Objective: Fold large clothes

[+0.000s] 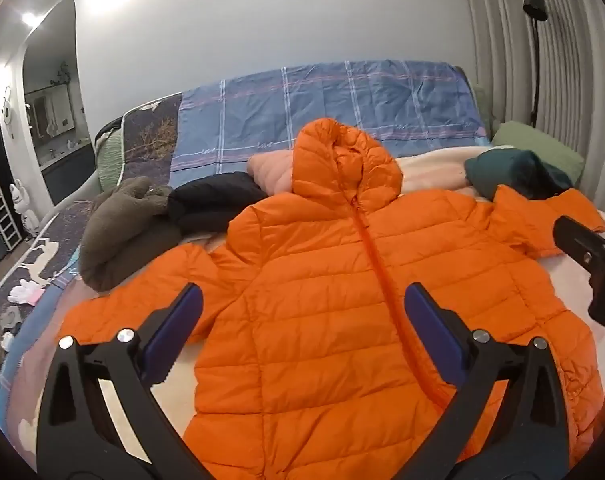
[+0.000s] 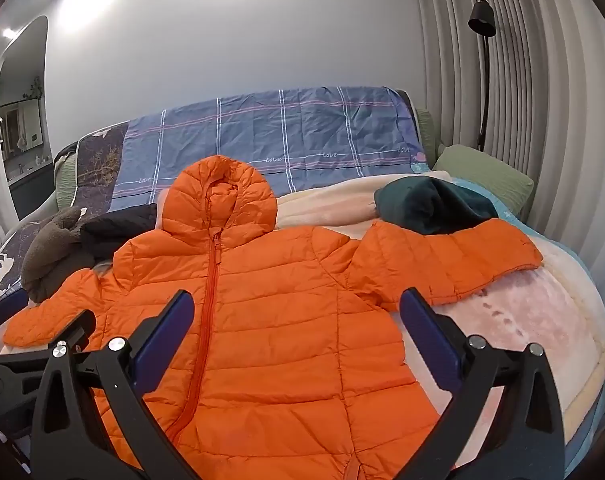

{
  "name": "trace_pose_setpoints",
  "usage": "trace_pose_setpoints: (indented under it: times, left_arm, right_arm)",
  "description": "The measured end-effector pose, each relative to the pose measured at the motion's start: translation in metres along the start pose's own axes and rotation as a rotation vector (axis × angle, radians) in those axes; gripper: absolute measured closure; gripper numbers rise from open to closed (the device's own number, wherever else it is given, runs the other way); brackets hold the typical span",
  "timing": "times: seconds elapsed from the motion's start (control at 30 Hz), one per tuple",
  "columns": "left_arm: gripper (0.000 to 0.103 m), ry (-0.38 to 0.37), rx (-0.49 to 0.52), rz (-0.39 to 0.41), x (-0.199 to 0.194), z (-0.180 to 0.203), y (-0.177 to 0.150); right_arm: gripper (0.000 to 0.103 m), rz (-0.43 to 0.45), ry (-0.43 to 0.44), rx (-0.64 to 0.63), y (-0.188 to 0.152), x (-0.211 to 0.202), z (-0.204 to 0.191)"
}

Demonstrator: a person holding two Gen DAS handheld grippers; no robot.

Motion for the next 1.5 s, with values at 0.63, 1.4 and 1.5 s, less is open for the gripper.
trace_pose_setpoints:
  times: [0.63,1.4,1.5]
  left_arm:
    - [0.002,0.001,0.028,0.131,-0.026,0.012,0.015]
    - [0.002,-0.013,0.013,0.080,-0.022,0.013,0.009]
    - [0.002,-0.041,-0.020,0.070,-0.023,0.010,0.009]
  right_arm:
    - [0.001,0.010,0.015,-0.004,0.003,0.002,-0.006]
    - [0.001,0.007,0.018,-0.002,0.001,0.005,-0.007]
    - [0.001,0.002,0.021,0.002,0.001,0.005,-0.007]
Point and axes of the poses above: each gripper's, at about its wrist camera, not at the fingertips, and x roughly the way its jaws point, z to its right, y to its top, the point moved 9 cm from there along x, roughly the way its jaws point, and after that the axes turned 13 degrees about -x, right-handed, at the moved point
